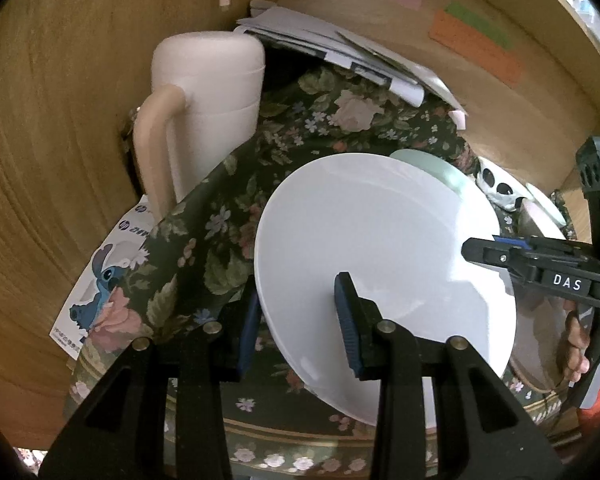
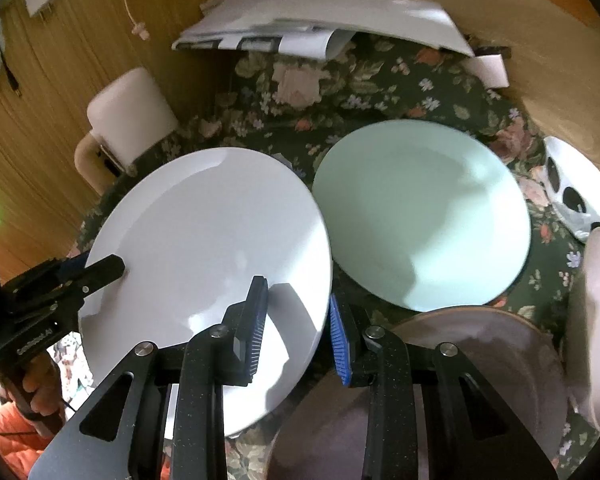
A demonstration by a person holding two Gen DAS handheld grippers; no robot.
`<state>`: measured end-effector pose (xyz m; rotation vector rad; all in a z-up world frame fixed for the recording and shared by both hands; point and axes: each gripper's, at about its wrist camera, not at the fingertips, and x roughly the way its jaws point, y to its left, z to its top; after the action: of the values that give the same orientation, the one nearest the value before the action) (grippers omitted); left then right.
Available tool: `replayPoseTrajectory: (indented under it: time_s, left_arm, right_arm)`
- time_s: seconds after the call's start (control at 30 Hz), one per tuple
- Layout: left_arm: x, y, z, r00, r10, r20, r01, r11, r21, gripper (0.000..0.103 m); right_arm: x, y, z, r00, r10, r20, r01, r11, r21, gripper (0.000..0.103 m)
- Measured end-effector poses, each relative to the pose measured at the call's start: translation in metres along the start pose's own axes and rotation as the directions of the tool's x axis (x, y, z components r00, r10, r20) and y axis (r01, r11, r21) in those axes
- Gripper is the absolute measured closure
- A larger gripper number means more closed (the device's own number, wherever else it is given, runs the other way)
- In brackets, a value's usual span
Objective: Organize plates and bowls
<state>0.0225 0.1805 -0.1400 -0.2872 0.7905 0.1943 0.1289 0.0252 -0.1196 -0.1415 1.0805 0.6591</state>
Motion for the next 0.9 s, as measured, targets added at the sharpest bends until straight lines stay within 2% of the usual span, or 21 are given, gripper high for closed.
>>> replayPoseTrajectory:
  time_s: [0.43, 0.9]
  left_arm:
    - [0.002, -0.031, 0.008, 0.999, -0.051, -0.003, 0.052, 0.998, 0.037, 0.067]
    - [0.006, -0.076, 0.001, 0.992, -0.12, -0.03, 0.122, 0.987, 0.105, 0.067]
  right_arm:
    - [-0.027, -0.031, -0.008, 0.999, -0.026, 0.037, 0.024, 0.998, 0.055, 0.076]
    - [-0.058, -0.064, -0.035, 0.994, -0.078, 0.07, 0.068, 0.988, 0.137, 0.076]
